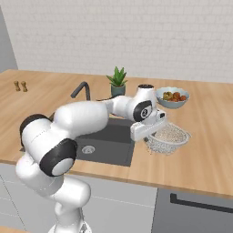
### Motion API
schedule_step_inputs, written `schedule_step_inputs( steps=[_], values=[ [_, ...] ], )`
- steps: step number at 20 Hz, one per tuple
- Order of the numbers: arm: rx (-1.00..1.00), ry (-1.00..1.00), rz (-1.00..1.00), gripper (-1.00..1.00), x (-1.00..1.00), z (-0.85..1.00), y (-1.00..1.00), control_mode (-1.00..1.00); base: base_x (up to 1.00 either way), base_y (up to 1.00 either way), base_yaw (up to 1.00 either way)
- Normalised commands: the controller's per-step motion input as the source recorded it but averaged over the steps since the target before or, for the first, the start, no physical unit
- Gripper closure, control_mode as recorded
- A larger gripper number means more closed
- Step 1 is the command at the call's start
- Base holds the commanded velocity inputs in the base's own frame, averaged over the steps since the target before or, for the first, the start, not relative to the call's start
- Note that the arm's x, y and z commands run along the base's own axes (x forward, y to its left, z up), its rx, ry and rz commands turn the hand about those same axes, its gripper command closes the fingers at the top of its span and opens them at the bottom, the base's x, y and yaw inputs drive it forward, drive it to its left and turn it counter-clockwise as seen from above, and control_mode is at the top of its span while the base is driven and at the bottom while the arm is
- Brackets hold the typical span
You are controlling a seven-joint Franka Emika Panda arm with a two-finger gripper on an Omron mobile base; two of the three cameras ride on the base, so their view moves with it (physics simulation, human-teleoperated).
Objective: Put the colander in the sink, put the apple in the colander, and turn on the sink faucet and pour water over the colander.
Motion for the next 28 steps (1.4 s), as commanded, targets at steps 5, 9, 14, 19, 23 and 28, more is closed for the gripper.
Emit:
schedule_step_inputs(
  steps=[5, 9, 14, 19, 23, 28],
  values=[
    [0.07, 0.04, 0.35, 1.00, -0.52, 0.27, 0.48, -1.00, 0.00, 0.00, 0.00],
    [0.10, 0.00, 0.46, 1.00, -0.46, 0.08, 0.54, -1.00, 0.00, 0.00, 0.00],
    [0.08, 0.00, 0.60, 1.00, -0.16, -0.01, 0.60, -1.00, 0.00, 0.00, 0.00],
    [0.14, -0.04, 0.69, 1.00, 0.23, -0.06, 0.43, -1.00, 0.00, 0.00, 0.00],
    [0.16, 0.00, 0.70, 1.00, 0.46, 0.00, 0.35, -1.00, 0.00, 0.00, 0.00],
    [0.14, -0.05, 0.64, 1.00, 0.45, -0.01, 0.22, -1.00, 0.00, 0.00, 0.00]
  ],
)
